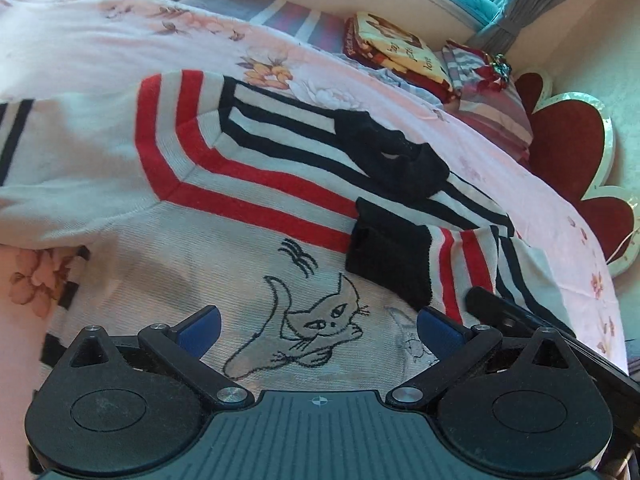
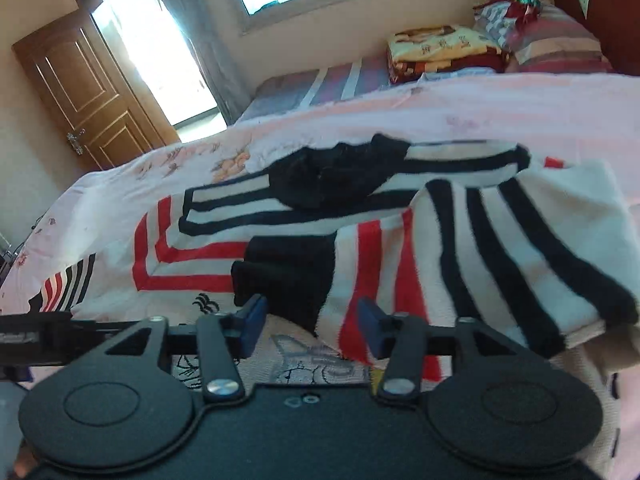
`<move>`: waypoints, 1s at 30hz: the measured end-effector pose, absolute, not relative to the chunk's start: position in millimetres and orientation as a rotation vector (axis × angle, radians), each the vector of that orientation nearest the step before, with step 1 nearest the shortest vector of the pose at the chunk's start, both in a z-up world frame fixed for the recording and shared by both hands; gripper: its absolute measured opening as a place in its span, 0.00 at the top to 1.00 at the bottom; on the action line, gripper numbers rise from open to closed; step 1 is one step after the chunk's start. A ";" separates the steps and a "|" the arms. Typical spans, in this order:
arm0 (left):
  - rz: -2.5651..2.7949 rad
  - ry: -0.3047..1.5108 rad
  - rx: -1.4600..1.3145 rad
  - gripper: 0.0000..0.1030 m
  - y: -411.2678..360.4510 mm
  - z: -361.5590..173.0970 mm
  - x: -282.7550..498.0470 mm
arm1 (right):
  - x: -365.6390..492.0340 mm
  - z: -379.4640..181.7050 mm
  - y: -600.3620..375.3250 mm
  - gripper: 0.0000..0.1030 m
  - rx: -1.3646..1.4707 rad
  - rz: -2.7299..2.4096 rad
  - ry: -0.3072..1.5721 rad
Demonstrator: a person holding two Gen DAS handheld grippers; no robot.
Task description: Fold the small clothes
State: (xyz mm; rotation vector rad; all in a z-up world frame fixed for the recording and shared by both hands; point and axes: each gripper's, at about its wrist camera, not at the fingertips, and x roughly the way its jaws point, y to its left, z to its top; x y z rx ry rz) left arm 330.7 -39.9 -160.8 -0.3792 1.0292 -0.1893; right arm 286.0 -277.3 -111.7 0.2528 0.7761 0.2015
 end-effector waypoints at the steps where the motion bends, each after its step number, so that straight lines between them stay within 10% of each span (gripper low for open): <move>1: -0.209 1.036 -0.408 0.00 -42.0 -166.9 334.8 | 275.8 -103.2 -281.8 0.37 0.231 0.172 0.742; 11: -0.297 0.989 -0.477 0.01 -86.6 -187.5 375.2 | 217.9 -111.1 -337.4 0.35 0.017 -0.115 0.711; 15: -0.354 0.994 -0.561 0.35 -98.1 -195.9 384.0 | 217.6 -128.4 -354.4 0.35 0.059 -0.162 0.741; 20: -0.344 0.949 -0.606 0.38 -98.8 -200.2 385.0 | 222.4 -140.0 -362.4 0.35 0.081 -0.181 0.765; 22: -0.336 0.940 -0.584 0.82 -101.3 -201.1 385.6 | 225.6 -143.9 -363.3 0.35 0.077 -0.188 0.770; 23: -0.328 0.946 -0.598 0.89 -100.9 -203.2 386.6 | 226.5 -145.9 -365.5 0.35 0.083 -0.192 0.776; 30: -0.273 0.738 -0.672 0.94 -60.7 -165.2 368.4 | 237.4 -153.9 -367.1 0.43 0.104 -0.196 0.800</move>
